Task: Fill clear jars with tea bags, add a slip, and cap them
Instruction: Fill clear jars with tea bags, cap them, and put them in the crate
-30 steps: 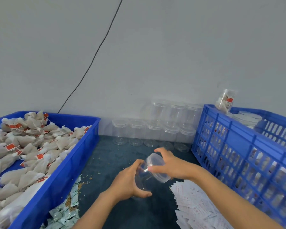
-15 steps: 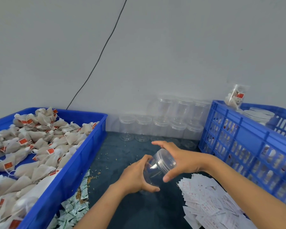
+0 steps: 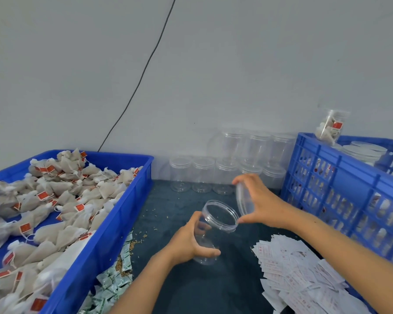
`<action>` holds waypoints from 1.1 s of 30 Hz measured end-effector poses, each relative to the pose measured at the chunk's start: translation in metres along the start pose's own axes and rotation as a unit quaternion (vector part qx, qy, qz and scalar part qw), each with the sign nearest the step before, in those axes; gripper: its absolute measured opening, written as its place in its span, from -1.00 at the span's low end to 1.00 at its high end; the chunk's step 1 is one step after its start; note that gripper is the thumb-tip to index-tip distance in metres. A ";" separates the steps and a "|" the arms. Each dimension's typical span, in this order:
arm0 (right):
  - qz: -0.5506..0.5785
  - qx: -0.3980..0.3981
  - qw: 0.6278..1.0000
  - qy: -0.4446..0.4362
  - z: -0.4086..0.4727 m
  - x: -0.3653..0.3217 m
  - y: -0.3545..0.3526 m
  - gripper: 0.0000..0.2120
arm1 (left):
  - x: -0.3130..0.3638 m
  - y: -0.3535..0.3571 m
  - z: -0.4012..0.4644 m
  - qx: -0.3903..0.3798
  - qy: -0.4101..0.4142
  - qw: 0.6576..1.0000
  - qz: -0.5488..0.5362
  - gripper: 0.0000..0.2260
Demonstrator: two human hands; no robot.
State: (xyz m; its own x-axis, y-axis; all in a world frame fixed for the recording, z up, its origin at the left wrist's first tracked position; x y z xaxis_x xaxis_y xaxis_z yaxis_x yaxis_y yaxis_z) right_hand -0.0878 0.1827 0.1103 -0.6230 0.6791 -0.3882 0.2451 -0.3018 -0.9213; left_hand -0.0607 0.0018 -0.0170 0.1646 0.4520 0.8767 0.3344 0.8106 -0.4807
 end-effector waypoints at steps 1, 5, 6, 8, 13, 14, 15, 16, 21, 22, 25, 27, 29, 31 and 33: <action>0.045 0.039 0.998 0.031 -0.001 0.012 0.007 -0.25 | -0.004 0.001 -0.003 0.010 0.004 1.000 -0.024 -0.26; 0.220 0.149 0.954 0.136 -0.012 0.052 0.063 -0.30 | -0.013 0.008 -0.015 0.036 0.015 0.995 -0.089 -0.26; 0.253 0.159 0.943 0.146 -0.014 0.057 0.077 -0.32 | -0.015 0.010 -0.018 0.040 0.016 0.994 -0.096 -0.25; 0.295 0.164 0.927 0.163 -0.017 0.064 0.102 -0.37 | -0.018 0.011 -0.020 0.046 0.017 0.993 -0.106 -0.23; 0.168 0.105 0.952 0.235 -0.016 0.063 0.124 -0.42 | -0.020 0.013 -0.022 0.030 0.008 0.993 -0.110 -0.21; 0.153 0.084 0.955 0.239 -0.014 0.062 0.122 -0.37 | -0.020 0.014 -0.022 0.020 0.004 0.994 -0.110 -0.21; 0.143 0.057 0.959 0.240 -0.011 0.059 0.118 -0.30 | -0.020 0.012 -0.023 0.010 -0.003 0.994 -0.107 -0.22; 0.134 0.027 0.961 0.240 -0.008 0.056 0.112 -0.22 | -0.020 0.011 -0.025 -0.002 -0.014 0.994 -0.106 -0.22; 0.090 -0.044 0.983 0.154 0.009 0.028 0.060 -0.39 | -0.026 -0.012 -0.035 -0.076 -0.111 0.991 -0.016 -0.28; 0.084 -0.023 0.987 0.137 0.014 0.020 0.046 -0.44 | -0.027 -0.020 -0.037 -0.079 -0.135 0.988 0.006 -0.29; 0.131 0.035 0.984 0.112 0.030 -0.014 0.011 -0.52 | -0.021 -0.046 -0.037 -0.088 -0.203 0.973 0.068 -0.31; 0.179 0.053 0.979 0.085 0.043 -0.044 -0.002 -0.60 | -0.009 -0.070 -0.036 -0.058 -0.230 0.964 0.120 -0.42; 0.234 0.055 0.969 0.060 0.055 -0.073 -0.006 -0.65 | 0.008 -0.096 -0.036 0.002 -0.215 0.969 0.120 -0.56; 0.289 0.051 0.955 0.035 0.067 -0.101 -0.003 -0.67 | 0.025 -0.120 -0.038 0.053 -0.180 0.981 0.052 -0.64; 0.329 0.043 0.943 0.015 0.080 -0.126 0.005 -0.68 | 0.042 -0.146 -0.047 0.094 -0.138 0.986 -0.015 -0.67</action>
State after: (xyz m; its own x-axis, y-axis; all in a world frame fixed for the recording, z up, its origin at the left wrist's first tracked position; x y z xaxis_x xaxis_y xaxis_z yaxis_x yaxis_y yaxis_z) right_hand -0.0675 0.0426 0.1566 -0.3353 0.3439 -0.8771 0.5099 -0.7166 -0.4759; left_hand -0.0596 -0.1153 0.0907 -0.1108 0.4900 0.8647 0.1537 0.8680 -0.4722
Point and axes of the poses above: each hand's wrist, its own z-axis towards the middle knuckle, its own y-axis out of the palm, x = y × z, the point moved 6 cm from there along z, towards the middle knuckle, and after that the axes turned 12 degrees about -x, right-handed, at the moved point
